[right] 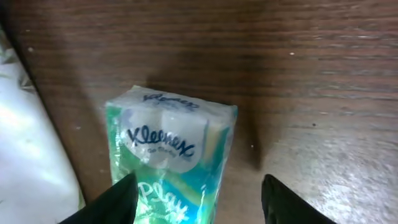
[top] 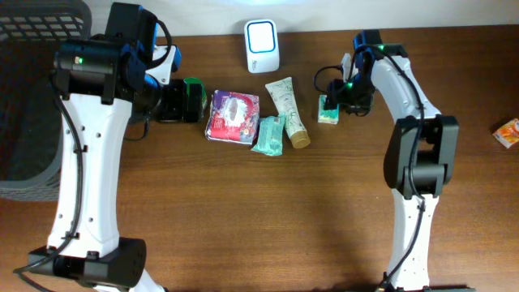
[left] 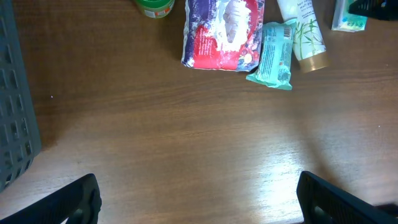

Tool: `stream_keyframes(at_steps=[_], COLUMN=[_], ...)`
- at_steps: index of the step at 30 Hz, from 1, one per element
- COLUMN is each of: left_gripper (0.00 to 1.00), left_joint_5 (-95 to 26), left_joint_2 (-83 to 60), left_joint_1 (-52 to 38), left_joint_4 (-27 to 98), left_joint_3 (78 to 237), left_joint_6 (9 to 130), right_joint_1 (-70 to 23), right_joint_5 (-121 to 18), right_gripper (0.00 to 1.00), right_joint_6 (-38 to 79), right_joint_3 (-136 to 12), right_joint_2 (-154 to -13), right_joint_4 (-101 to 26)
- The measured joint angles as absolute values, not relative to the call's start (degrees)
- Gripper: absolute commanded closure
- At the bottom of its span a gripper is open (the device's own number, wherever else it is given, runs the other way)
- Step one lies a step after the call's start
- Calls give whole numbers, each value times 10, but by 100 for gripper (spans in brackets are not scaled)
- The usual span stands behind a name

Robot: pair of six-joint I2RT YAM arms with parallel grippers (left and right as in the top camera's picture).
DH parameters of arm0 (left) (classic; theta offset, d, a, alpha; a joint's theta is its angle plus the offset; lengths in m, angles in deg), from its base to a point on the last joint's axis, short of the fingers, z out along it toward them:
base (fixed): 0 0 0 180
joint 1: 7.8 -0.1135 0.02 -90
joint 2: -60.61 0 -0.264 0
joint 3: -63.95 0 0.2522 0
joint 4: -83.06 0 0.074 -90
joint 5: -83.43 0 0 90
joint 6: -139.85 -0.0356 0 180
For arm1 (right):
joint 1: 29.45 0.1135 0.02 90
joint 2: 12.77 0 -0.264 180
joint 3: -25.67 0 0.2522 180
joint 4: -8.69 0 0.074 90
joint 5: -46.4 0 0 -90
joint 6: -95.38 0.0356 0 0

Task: Scan the item barcode
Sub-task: 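Release the orange pack at the far right and return the right gripper, then grasp the small green Kleenex pack with the right gripper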

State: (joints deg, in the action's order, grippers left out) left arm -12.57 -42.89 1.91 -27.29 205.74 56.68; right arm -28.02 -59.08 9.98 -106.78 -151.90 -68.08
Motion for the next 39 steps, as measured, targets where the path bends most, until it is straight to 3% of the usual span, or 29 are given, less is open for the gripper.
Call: stream_keyframes(at_steps=[4, 6, 13, 17, 19, 22, 27, 30, 31, 32, 35, 39], left_gripper=[1, 1, 1, 1, 1, 1, 1, 1, 1, 1, 1, 1], left_joint_5=[-125, -125, -125, -126, -126, -125, -125, -125, -126, -126, -126, -125], left_joint_2=[-429, -429, -429, -429, -429, -429, -429, -429, -429, -429, -429, -429], left_joint_1=[19, 19, 19, 19, 19, 19, 19, 19, 19, 19, 19, 19], left_joint_4=[-273, -273, -273, -273, -273, -273, -273, -272, -273, -273, -273, -273], left_joint_3=[2057, 2057, 2057, 2057, 2057, 2057, 2057, 2057, 2057, 2057, 2057, 2057], left_joint_6=[567, 567, 567, 567, 567, 567, 567, 567, 567, 567, 567, 567], right_joint_1=[-293, -297, -313, -371, -378, -369, -358, -358, -358, -358, -358, -357], right_joint_5=[-644, -667, -792, -968, -1007, -1020, -1006, -879, -803, -724, -628, -566], right_gripper=[76, 96, 96, 96, 96, 96, 96, 96, 81, 56, 42, 42], right_joint_6=[98, 99, 52, -114, -226, -319, -348, -212, -131, -53, 32, 87], right_joint_3=[-1068, -1068, -1067, -1083, -1086, -1086, -1086, -1085, -1085, -1085, -1086, -1179], right_joint_2=[-1529, -1532, -1536, -1537, -1537, -1537, -1537, -1537, -1537, -1537, -1537, -1543], right_joint_4=[-681, -680, -750, -905, -999, -1022, -1013, -901, -868, -843, -827, -895])
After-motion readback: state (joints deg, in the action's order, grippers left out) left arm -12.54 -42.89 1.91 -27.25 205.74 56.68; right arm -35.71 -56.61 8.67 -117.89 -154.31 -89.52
